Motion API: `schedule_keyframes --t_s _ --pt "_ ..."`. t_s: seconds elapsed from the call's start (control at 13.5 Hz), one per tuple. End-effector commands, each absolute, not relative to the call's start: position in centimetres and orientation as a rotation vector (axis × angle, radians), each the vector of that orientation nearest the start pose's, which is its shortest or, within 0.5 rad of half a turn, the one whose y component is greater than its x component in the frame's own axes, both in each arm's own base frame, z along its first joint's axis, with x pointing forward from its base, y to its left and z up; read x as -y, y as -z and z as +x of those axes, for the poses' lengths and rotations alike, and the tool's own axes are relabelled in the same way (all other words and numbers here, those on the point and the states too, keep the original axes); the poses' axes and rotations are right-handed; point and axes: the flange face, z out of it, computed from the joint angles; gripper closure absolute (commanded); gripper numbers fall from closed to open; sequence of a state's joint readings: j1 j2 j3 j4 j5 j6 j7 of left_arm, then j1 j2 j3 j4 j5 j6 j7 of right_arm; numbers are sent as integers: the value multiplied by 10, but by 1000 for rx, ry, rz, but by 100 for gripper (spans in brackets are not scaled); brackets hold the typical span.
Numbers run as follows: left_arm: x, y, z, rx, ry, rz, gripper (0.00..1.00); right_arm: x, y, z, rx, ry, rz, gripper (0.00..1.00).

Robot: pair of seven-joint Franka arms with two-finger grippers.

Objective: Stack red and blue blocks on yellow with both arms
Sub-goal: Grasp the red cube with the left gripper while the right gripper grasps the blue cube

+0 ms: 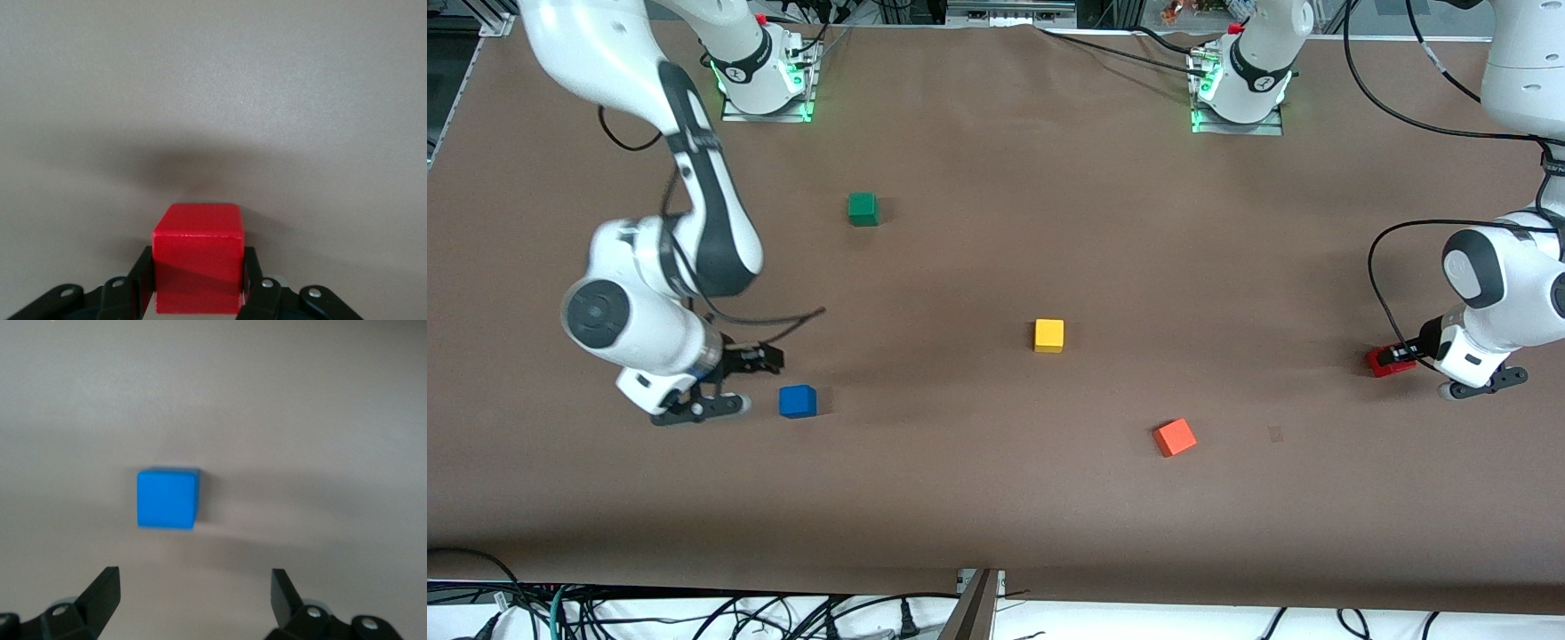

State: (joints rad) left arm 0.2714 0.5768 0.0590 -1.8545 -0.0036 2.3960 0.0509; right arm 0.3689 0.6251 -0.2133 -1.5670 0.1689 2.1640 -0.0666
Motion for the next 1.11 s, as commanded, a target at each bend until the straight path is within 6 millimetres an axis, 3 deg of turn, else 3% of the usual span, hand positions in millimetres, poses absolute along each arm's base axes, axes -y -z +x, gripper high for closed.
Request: schedule_keyframes --t_s 0.0,0.15,0.3,0.52,0.66,0.81,0.96,1.03 --pt "-181 -240 617 363 -25 -3128 100 -151 -256 692 234 33 -3087 0" --pt "-143 -267 632 298 14 -3163 100 -163 -233 691 228 45 -3074 0" --pt "-91 -303 651 231 -15 -3204 100 -166 -228 691 233 56 -3072 0" --pt "13 -345 668 149 -108 -3244 100 -167 -212 694 251 103 -3078 4" --pt "99 -348 663 117 -123 -3238 100 -167 -209 693 256 99 -3081 16" --pt "175 -349 650 171 -134 -3227 100 -166 -205 692 261 91 -3083 34" --pt "252 -344 638 1 -116 -3214 100 -167 -209 694 270 102 -3080 57" --pt "284 -337 628 -95 -113 -3192 100 -168 -215 695 267 101 -3077 62"
